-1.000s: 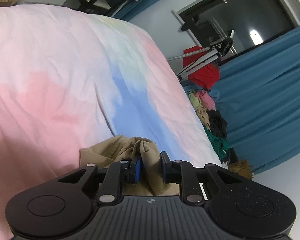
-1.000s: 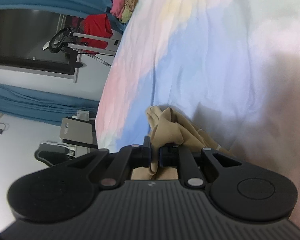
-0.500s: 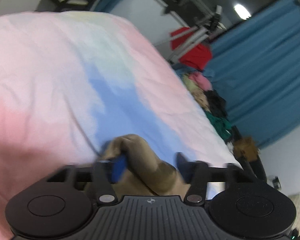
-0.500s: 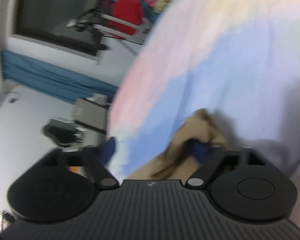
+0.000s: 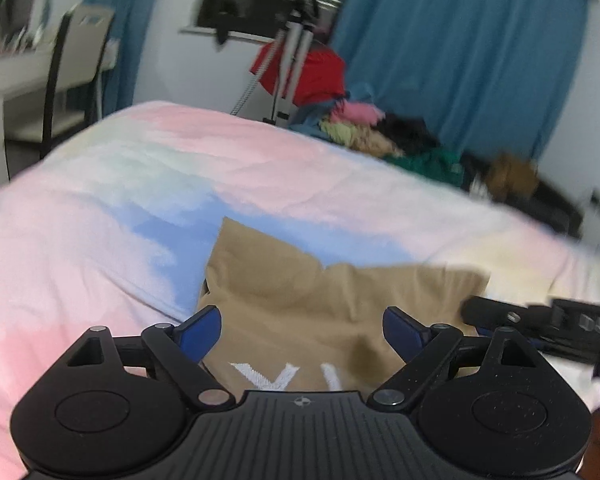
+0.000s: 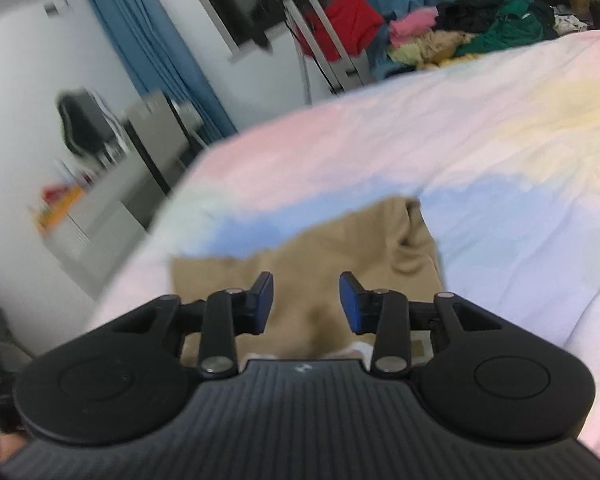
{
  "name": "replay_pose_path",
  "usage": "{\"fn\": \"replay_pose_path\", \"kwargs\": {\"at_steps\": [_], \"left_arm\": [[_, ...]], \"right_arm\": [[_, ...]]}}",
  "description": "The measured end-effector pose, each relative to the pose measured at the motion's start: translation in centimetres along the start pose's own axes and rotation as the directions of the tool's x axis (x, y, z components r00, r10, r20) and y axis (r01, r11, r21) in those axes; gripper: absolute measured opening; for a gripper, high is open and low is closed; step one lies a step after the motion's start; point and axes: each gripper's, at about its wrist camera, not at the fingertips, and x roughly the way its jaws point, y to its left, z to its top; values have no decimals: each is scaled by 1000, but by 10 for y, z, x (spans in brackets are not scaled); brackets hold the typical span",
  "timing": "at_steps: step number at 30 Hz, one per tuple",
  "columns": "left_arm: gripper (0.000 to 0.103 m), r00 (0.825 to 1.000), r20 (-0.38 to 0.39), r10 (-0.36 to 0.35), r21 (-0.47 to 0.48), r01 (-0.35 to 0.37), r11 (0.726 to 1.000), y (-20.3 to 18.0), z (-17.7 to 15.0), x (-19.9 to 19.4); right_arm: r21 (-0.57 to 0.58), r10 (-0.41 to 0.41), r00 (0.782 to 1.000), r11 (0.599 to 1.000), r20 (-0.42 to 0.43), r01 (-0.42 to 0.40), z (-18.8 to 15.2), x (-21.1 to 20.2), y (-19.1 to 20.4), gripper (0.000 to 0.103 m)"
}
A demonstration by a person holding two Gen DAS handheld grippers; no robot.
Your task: Fold clothes
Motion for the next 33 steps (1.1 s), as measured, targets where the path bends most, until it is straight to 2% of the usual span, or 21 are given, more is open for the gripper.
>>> {"fn": "replay_pose_path", "kwargs": {"at_steps": [3,8,12,18,23,26,33], "left_arm": [[89,999,-31,32,58,-31,998,-6,-7,9],[89,999,-35,36,74,-33,997,-5,-11,12],[88,999,-22,26,81,-24,996,-8,-12,-1],[87,1000,27,15,123,-18,992,-16,-12,-27],[86,999,48,-6,128,0,992,-19,-20,-54],[85,999,35,5,136,-10,991,-21,-30,-64],[85,999,-32,23,127,-19,992,-17,-41,-52]], "right_arm": [[-37,-72,996,997,-45,71,-8,27,-1,37],[-122,-114,993,986,-11,111,-14,37,9,39],[-103,-84,996,991,6,84,-14,21,11,39],[-120,-60,994,990,88,70,-19,-16,29,40],[-96,-77,990,991,122,89,-27,-46,26,40],[-103,-95,989,989,114,107,-32,-49,26,40],[-136,-141,990,981,16,142,-48,-19,22,39]]}}
